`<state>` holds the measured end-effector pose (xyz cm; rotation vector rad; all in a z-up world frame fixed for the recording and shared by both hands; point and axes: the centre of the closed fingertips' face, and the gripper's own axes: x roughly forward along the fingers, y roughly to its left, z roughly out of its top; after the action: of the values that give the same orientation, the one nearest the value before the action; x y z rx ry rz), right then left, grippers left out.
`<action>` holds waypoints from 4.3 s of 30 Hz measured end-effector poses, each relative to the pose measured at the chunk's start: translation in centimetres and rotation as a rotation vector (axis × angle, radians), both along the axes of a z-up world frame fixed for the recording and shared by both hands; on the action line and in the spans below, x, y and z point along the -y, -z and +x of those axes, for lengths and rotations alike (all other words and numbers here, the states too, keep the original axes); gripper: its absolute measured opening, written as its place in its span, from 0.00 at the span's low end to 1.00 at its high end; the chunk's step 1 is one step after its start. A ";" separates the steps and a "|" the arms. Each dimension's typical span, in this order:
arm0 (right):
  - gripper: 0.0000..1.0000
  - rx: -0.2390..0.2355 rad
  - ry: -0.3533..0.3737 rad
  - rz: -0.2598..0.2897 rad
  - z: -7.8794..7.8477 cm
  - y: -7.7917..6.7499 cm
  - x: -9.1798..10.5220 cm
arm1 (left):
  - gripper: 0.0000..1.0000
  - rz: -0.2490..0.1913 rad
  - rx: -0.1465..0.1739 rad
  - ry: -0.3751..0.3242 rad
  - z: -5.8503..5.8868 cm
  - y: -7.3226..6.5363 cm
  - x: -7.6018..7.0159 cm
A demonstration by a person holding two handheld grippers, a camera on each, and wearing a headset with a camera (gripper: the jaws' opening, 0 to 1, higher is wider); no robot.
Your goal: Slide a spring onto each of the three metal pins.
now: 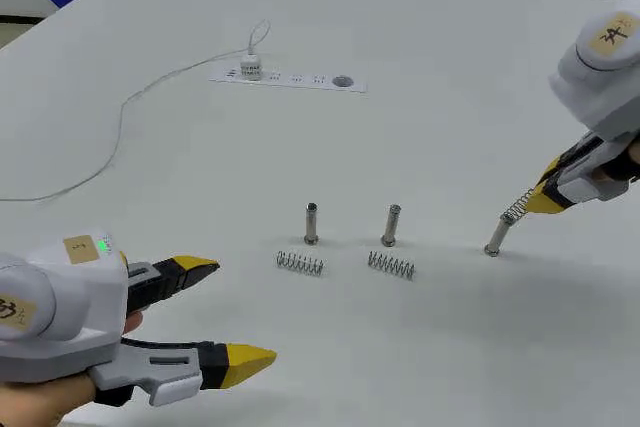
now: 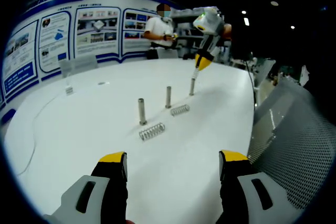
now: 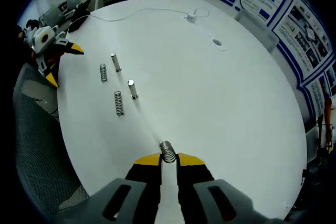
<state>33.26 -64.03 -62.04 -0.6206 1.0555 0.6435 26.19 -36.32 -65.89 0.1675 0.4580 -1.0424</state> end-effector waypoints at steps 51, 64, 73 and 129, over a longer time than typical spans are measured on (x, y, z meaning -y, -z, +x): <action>0.16 -0.012 0.024 0.004 0.5 2.6 -0.9 | 0.73 0.007 -0.001 0.002 -0.2 -0.2 0.1; 0.16 0.010 -0.049 0.046 -0.1 2.2 -4.7 | 0.73 0.006 0.003 0.004 -0.2 -0.2 0.1; 0.16 -0.032 -0.119 0.060 -1.2 4.4 -7.8 | 0.73 0.005 0.004 0.002 -0.1 -0.2 0.1; 0.12 -0.060 -0.216 0.110 -1.7 7.4 -11.8 | 0.72 0.016 -0.005 -0.002 -0.3 0.0 -0.1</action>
<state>31.59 -52.18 -69.42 -0.6272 1.0095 0.9074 25.92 -36.21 -65.85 0.1790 0.4708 -1.0379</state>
